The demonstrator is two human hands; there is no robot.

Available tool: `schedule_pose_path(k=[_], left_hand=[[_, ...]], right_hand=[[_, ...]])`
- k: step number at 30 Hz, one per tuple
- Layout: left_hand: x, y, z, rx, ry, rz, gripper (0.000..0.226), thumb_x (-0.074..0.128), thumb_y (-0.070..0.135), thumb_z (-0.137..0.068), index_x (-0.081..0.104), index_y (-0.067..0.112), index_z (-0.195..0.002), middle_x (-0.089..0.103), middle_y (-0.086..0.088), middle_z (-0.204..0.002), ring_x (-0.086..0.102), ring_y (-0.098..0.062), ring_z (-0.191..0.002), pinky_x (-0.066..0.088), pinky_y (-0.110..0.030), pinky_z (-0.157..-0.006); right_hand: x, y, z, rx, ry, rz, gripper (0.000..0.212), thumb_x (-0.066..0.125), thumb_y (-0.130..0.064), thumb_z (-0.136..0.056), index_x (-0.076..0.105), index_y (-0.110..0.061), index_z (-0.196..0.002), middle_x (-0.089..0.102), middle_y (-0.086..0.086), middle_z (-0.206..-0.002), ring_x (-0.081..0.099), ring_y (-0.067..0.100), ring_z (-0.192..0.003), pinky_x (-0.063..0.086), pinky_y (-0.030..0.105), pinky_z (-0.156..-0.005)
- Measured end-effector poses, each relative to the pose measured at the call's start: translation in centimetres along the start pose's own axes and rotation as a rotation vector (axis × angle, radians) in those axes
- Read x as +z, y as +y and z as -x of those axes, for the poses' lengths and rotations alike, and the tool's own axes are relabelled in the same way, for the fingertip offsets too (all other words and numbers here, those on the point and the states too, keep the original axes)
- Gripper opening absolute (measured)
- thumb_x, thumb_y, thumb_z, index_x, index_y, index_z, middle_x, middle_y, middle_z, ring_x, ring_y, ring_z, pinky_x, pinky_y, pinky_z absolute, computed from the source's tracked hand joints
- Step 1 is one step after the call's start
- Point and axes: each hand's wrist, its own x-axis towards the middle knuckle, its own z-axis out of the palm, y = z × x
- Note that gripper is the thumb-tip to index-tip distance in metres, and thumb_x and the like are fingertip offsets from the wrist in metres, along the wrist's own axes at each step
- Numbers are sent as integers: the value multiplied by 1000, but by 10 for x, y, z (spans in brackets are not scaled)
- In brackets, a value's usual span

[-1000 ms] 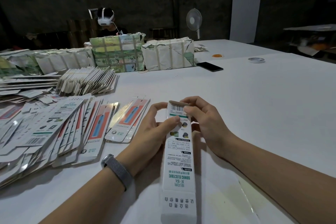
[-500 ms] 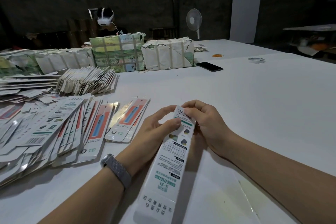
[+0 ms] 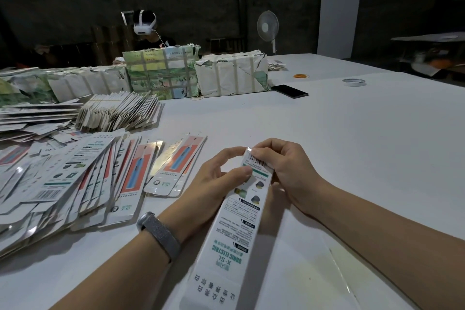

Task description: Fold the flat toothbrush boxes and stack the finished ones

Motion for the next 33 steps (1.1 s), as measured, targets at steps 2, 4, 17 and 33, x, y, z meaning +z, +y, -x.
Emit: schedule_pose_path(k=[2, 4, 17, 33], left_hand=[[-1, 1, 0, -5, -4, -7, 49, 64, 31, -87, 52, 25, -134, 75, -18, -107, 74, -37, -88, 62, -36, -71], [-1, 1, 0, -7, -10, -13, 50, 64, 31, -87, 52, 25, -135, 75, -18, -108, 74, -36, -88, 61, -36, -70], [-2, 0, -1, -11, -20, 27, 43, 61, 30, -88, 57, 43, -129, 75, -13, -108, 75, -28, -87, 59, -28, -67], [0, -2, -1, 55, 113, 128, 44, 64, 28, -88, 45, 31, -127, 76, -16, -99, 73, -24, -70, 57, -27, -56]], right_hand=[[0, -1, 1, -3, 2, -8, 26, 67, -19, -90, 73, -27, -66, 68, 4, -66, 59, 22, -63, 43, 33, -58], [1, -1, 1, -2, 9, -16, 30, 65, -18, -92, 73, -27, -65, 67, 3, -64, 59, 20, -60, 43, 32, -57], [0, 1, 0, -36, -6, -29, 38, 54, -10, -97, 71, -29, -68, 66, 3, -66, 59, 16, -59, 42, 30, -55], [0, 5, 1, -56, -109, -29, 33, 64, -38, -81, 47, -30, -108, 75, 11, -88, 62, 25, -72, 44, 27, -55]])
